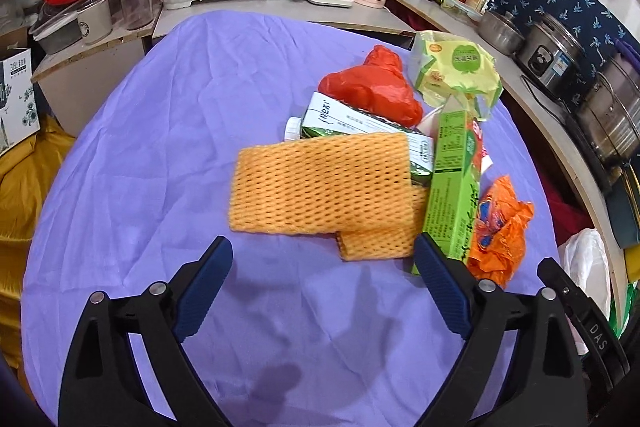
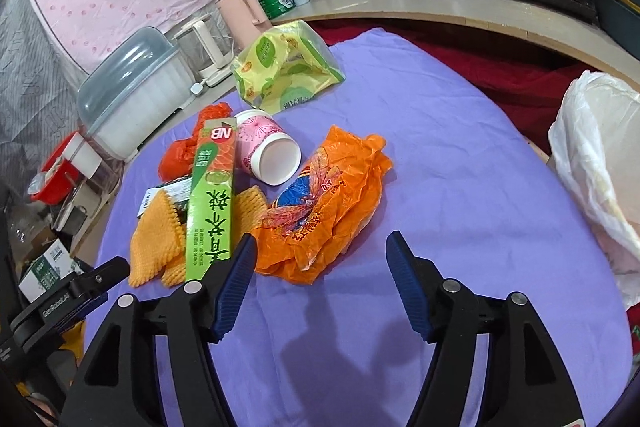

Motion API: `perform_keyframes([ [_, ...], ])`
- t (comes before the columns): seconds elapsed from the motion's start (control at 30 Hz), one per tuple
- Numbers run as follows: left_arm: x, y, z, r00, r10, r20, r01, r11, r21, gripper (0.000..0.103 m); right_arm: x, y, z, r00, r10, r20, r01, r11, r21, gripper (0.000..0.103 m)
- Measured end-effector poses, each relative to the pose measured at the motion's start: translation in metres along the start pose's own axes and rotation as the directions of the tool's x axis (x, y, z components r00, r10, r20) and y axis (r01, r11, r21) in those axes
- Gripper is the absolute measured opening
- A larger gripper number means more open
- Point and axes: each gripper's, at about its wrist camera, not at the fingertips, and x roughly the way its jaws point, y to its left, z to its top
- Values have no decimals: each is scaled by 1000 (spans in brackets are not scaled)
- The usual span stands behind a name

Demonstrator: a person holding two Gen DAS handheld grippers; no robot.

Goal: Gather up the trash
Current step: 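Move both tools back toward the remaining trash on the table, then grasp the orange foam net with the left tool while the right tool grasps an orange bag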

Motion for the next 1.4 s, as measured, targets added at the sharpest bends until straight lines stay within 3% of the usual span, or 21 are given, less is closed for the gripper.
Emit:
perform_keyframes([
  [0.4, 37, -15, 7, 999, -17, -38, 19, 999, 36, 92, 47, -1, 2, 998, -30, -56, 32, 999, 39, 65],
  [0.6, 62, -24, 11, 998, 2, -66, 1, 999, 46, 92, 64, 1, 2, 996, -34, -77, 38, 998, 44, 65],
  [0.83, 71, -31, 11, 998, 48, -46, -44, 995, 91, 91, 67, 7, 0, 996, -63, -62, 63, 998, -4, 65],
  [0.93, 71, -32, 9, 997, 69, -37, -65, 992, 104, 84, 66, 9, -2, 995, -84, -54, 83, 996, -30, 59],
  [1.0, 68, -31, 9, 997, 64, -36, -60, 993, 105, 74, 64, 7, -4, 995, -88, -49, 86, 996, -31, 48],
  [1.17, 61, -22, 12, 998, 43, -46, -39, 996, 78, 33, 60, -3, -3, 997, -58, -57, 59, 998, 8, 31],
  [1.27, 55, -17, 14, 998, 35, -45, -32, 998, 59, 23, 54, -7, -3, 997, -47, -59, 48, 999, 19, 24],
  [1.4, 42, -14, 16, 999, 23, -27, -22, 999, 41, 20, 40, -7, -3, 998, -41, -41, 41, 999, 12, 19],
])
